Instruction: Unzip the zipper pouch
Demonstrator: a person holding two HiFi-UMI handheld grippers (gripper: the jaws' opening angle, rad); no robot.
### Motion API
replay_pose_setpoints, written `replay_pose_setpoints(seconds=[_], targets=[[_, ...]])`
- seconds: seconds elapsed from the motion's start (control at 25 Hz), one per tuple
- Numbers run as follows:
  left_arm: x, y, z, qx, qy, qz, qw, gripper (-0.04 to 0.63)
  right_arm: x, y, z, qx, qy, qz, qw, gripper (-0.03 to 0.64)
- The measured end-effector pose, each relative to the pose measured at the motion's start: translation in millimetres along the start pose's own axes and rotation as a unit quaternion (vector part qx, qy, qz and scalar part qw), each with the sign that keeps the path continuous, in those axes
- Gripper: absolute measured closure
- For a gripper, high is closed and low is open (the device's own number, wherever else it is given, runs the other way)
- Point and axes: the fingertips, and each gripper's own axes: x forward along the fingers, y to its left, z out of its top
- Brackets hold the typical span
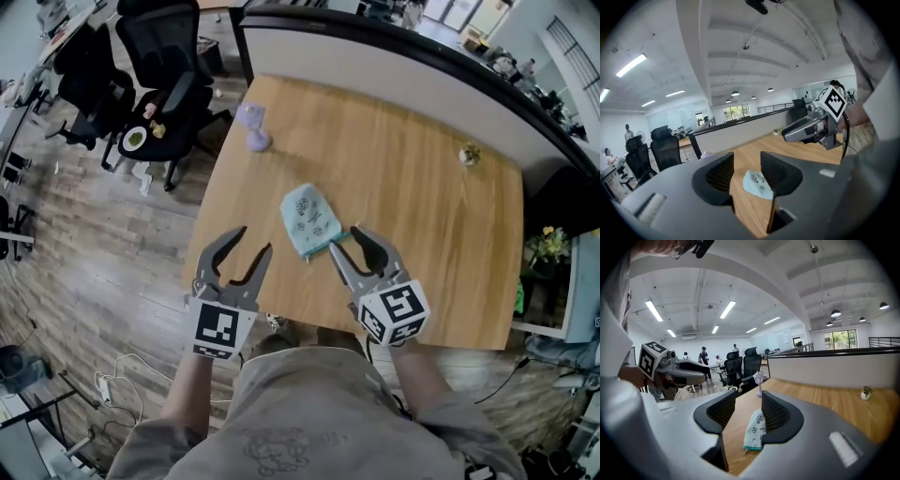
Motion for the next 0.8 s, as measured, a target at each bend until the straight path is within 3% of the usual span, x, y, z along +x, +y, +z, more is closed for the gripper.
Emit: replay_pose_setpoints(seconds=[0.36,0.8], targets=[[41.4,-33.3,-77.0,-0.003,0.061,-0.077,0.9951,0.419,27.2,-4.3,-63.7,0.016,0.066,-0.018,0.998,0.431],[97.8,-75.7,-164.9,0.020,0.121,-0.157,0.9799,0.419,48.3,-8.7,-146.4,0.035,0.137,-0.012,0.990,0.431]])
